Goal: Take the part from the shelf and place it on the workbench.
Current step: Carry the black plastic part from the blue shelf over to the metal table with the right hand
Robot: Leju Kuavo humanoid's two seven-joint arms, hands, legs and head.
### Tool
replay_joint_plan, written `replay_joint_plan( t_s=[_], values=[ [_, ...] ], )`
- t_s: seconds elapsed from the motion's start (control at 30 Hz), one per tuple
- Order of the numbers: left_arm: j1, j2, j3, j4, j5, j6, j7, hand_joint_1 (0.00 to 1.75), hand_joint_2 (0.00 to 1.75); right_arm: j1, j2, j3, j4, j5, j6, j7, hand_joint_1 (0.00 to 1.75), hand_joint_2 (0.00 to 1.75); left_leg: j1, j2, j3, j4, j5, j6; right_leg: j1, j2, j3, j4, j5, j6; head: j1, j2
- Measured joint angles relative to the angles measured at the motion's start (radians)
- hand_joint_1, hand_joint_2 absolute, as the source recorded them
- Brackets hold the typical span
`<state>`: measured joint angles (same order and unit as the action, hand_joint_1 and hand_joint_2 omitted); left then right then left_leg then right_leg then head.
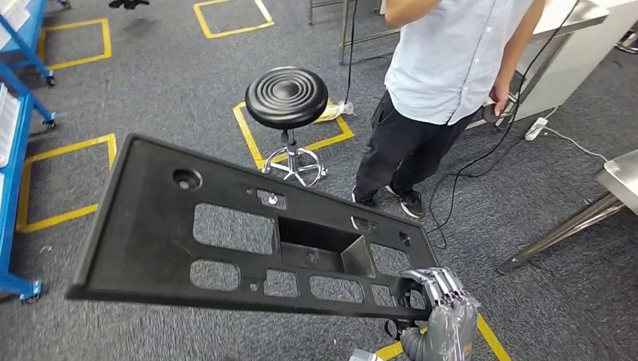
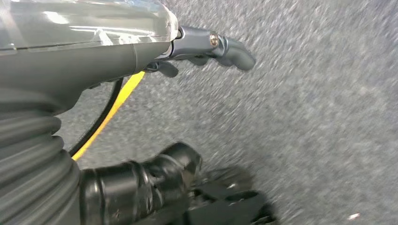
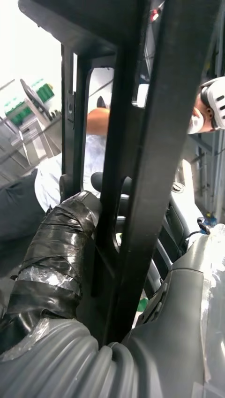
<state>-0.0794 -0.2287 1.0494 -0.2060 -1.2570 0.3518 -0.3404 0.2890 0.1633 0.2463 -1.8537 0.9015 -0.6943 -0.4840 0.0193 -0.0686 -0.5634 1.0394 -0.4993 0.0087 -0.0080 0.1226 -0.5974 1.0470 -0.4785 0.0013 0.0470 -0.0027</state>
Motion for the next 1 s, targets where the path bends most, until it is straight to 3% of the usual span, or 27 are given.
replay_joint_plan(
  t_s=[0.03, 0.1, 0.17, 0.23, 0.27, 0.3, 0.37, 0.43, 0.47, 0.53, 0.6, 0.67, 0.7, 0.73, 0.77, 0.8, 0.83, 0.9, 0.97, 1.0],
  values=[
    [-0.001, 0.002, 0.0, 0.0, -0.004, -0.028, 0.018, 0.0, 1.75, -0.002, -0.002, 0.004, 0.002, -0.002, 0.0, 0.007, 1.75, 1.75, 0.0, 0.012, 0.002, -0.004, 0.003, 0.006, 0.0, -0.004, -0.001, 0.002, -0.001, 0.005, 0.001, 0.0],
    [-0.002, 0.007, -0.001, 0.0, -0.011, -0.091, 0.057, 0.0, 1.75, -0.015, -0.009, 0.017, 0.008, -0.004, 0.0, 0.026, 1.75, 1.75, 0.003, 0.037, 0.006, -0.014, 0.008, 0.018, 0.002, -0.05, -0.021, 0.045, -0.027, 0.014, 0.004, 0.0],
    [-0.001, 0.012, -0.001, 0.0, -0.008, -0.108, 0.06, 0.0, 1.75, -0.037, -0.016, 0.032, 0.018, 0.005, 0.0, 0.048, 1.75, 1.75, 0.001, 0.066, 0.007, -0.016, 0.007, 0.025, 0.0, -0.103, -0.077, 0.159, -0.086, 0.022, 0.006, 0.0],
    [0.004, 0.014, -0.001, -0.001, 0.004, -0.055, 0.018, 0.0, 1.75, -0.042, -0.019, 0.038, 0.022, 0.02, 0.0, 0.057, 1.75, 1.75, -0.001, 0.095, 0.008, -0.016, 0.005, 0.027, -0.004, -0.115, -0.126, 0.259, -0.119, 0.027, 0.006, 0.0],
    [0.004, 0.014, -0.001, -0.001, 0.009, -0.024, -0.003, 0.0, 1.75, -0.035, -0.019, 0.037, 0.022, 0.025, 0.0, 0.054, 1.75, 1.75, -0.001, 0.107, 0.009, -0.016, 0.003, 0.027, -0.005, -0.117, -0.125, 0.258, -0.107, 0.027, 0.006, 0.0],
    [0.004, 0.013, 0.0, -0.001, 0.011, -0.001, -0.018, 0.0, 1.75, -0.026, -0.019, 0.037, 0.021, 0.027, 0.0, 0.049, 1.75, 1.75, -0.001, 0.117, 0.012, -0.016, 0.0, 0.027, -0.005, -0.122, -0.103, 0.218, -0.078, 0.025, 0.006, 0.0],
    [0.001, 0.009, 0.0, -0.001, 0.012, 0.017, -0.03, 0.0, 1.75, -0.015, -0.019, 0.036, 0.017, 0.027, 0.0, 0.037, 1.75, 1.75, -0.004, 0.135, 0.021, -0.016, -0.005, 0.022, 0.003, -0.163, -0.029, 0.08, -0.018, 0.014, 0.006, 0.0],
    [0.001, 0.004, 0.0, -0.001, 0.01, 0.022, -0.033, 0.0, 1.75, -0.011, -0.019, 0.036, 0.011, 0.027, 0.0, 0.028, 1.75, 1.75, -0.007, 0.152, 0.027, -0.016, -0.011, 0.012, 0.017, -0.2, 0.012, -0.001, -0.002, 0.001, 0.006, 0.0],
    [0.001, 0.001, -0.001, -0.001, 0.009, 0.024, -0.033, 0.0, 1.75, -0.008, -0.019, 0.036, 0.008, 0.026, 0.0, 0.025, 1.75, 1.75, -0.009, 0.163, 0.03, -0.017, -0.013, 0.007, 0.022, -0.203, 0.013, -0.009, -0.007, -0.002, 0.006, 0.0],
    [-0.001, -0.003, -0.001, -0.001, 0.008, 0.031, -0.032, 0.0, 1.75, 0.001, -0.019, 0.034, 0.004, 0.024, 0.0, 0.02, 1.75, 1.75, -0.01, 0.178, 0.037, -0.02, -0.018, -0.002, 0.019, -0.179, 0.014, -0.017, -0.002, -0.009, 0.006, 0.0],
    [-0.001, -0.005, -0.001, -0.001, 0.008, 0.034, -0.03, 0.0, 1.75, 0.005, -0.018, 0.033, 0.001, 0.023, 0.0, 0.016, 1.75, 1.75, -0.009, 0.145, 0.028, 0.014, -0.046, -0.013, 0.009, -0.155, 0.021, -0.031, 0.005, -0.019, 0.005, 0.0],
    [-0.001, -0.006, -0.001, -0.001, 0.009, 0.033, -0.029, 0.0, 1.75, 0.006, -0.018, 0.033, 0.0, 0.02, 0.0, 0.013, 1.75, 1.75, -0.007, 0.094, -0.023, 0.123, -0.104, -0.019, 0.005, -0.133, 0.024, -0.036, 0.008, -0.025, 0.004, 0.0],
    [0.001, -0.005, -0.001, -0.001, 0.01, 0.032, -0.029, 0.0, 1.75, 0.006, -0.018, 0.033, 0.001, 0.017, 0.0, 0.011, 1.75, 1.75, -0.007, 0.083, -0.057, 0.19, -0.13, -0.02, 0.005, -0.121, 0.023, -0.034, 0.008, -0.027, 0.004, 0.0],
    [0.002, -0.005, 0.0, -0.001, 0.011, 0.032, -0.029, 0.0, 1.75, 0.006, -0.018, 0.033, 0.001, 0.015, 0.0, 0.011, 1.75, 1.75, -0.007, 0.08, -0.082, 0.234, -0.139, -0.022, 0.005, -0.108, 0.023, -0.032, 0.007, -0.028, 0.004, 0.0],
    [0.004, -0.005, 0.0, -0.001, 0.012, 0.031, -0.028, 0.0, 1.75, 0.007, -0.018, 0.033, 0.001, 0.013, 0.0, 0.011, 1.75, 1.75, -0.006, 0.079, -0.093, 0.248, -0.129, -0.023, 0.005, -0.093, 0.023, -0.029, 0.006, -0.028, 0.004, 0.0],
    [0.005, -0.004, 0.0, -0.001, 0.012, 0.031, -0.028, 0.0, 1.75, 0.007, -0.018, 0.033, 0.002, 0.012, 0.0, 0.011, 1.75, 1.75, -0.006, 0.077, -0.087, 0.224, -0.1, -0.022, 0.004, -0.078, 0.024, -0.025, 0.004, -0.028, 0.004, 0.0],
    [0.005, -0.004, 0.0, -0.001, 0.012, 0.031, -0.028, 0.0, 1.75, 0.007, -0.018, 0.033, 0.002, 0.012, 0.0, 0.011, 1.75, 1.75, -0.005, 0.071, -0.065, 0.167, -0.06, -0.022, 0.003, -0.064, 0.024, -0.021, 0.001, -0.025, 0.004, 0.0],
    [0.004, -0.004, 0.0, -0.001, 0.012, 0.031, -0.028, 0.0, 1.75, 0.006, -0.018, 0.033, 0.002, 0.01, 0.0, 0.01, 1.75, 1.75, -0.001, 0.036, -0.018, 0.049, -0.008, -0.017, 0.003, -0.041, 0.02, -0.009, -0.005, -0.018, 0.004, 0.0],
    [0.002, -0.004, 0.0, -0.001, 0.012, 0.031, -0.026, 0.0, 1.75, 0.006, -0.018, 0.033, 0.002, 0.007, 0.0, 0.009, 1.75, 1.75, -0.001, 0.013, 0.0, 0.004, -0.002, -0.008, 0.003, -0.023, 0.012, -0.002, -0.006, -0.007, 0.004, 0.0],
    [0.001, -0.003, 0.0, -0.001, 0.013, 0.031, -0.025, 0.0, 1.75, 0.006, -0.018, 0.033, 0.002, 0.006, 0.0, 0.008, 1.75, 1.75, -0.003, 0.018, 0.001, 0.0, -0.001, -0.002, 0.003, -0.015, 0.008, -0.002, -0.005, 0.0, 0.004, 0.0]
  ],
)
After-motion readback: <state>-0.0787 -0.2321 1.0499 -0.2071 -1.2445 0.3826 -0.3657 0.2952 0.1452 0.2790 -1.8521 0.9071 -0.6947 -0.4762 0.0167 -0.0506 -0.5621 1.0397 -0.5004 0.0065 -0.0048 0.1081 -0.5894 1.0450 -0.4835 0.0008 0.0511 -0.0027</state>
